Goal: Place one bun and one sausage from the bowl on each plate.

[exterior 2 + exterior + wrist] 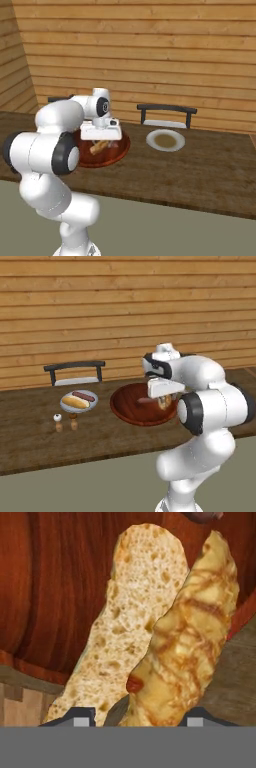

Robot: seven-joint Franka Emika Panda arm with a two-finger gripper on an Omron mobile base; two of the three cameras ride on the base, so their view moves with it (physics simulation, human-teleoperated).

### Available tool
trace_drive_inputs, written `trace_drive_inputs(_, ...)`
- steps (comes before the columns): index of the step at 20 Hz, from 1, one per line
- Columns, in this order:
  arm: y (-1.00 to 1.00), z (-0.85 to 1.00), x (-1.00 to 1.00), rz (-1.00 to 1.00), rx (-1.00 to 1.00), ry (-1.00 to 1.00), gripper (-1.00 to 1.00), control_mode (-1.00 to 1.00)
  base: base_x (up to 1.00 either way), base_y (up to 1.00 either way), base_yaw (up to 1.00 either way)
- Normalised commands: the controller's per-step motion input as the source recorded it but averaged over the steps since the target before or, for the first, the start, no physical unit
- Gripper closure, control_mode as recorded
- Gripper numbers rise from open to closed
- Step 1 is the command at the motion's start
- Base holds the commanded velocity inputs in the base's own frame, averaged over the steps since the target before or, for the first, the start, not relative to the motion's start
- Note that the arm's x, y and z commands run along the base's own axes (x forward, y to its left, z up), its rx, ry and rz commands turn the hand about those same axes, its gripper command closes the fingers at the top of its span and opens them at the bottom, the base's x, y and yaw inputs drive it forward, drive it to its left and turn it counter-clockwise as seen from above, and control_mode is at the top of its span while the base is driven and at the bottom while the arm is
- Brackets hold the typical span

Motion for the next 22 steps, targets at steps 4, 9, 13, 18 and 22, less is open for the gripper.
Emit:
trace_drive_inputs(4,-0.30,0.34,-0.02,0.22,-0.15,-0.26,1.00,-1.00,0.00,0.00,0.00)
trace_drive_inputs(9,-0.51,0.53,0.02,0.20,-0.08,-0.20,1.00,-1.00,0.00,0.00,0.00)
trace_drive_inputs(13,-0.73,0.58,0.14,0.05,0.03,-0.04,1.00,-1.00,0.00,0.00,0.00)
trace_drive_inputs(18,-0.59,0.12,0.12,0.01,0.14,-0.01,1.00,-1.00,0.00,0.00,0.00)
trace_drive_inputs(22,-0.51,0.00,0.27,0.01,0.18,-0.01,1.00,-1.00,0.00,0.00,0.00)
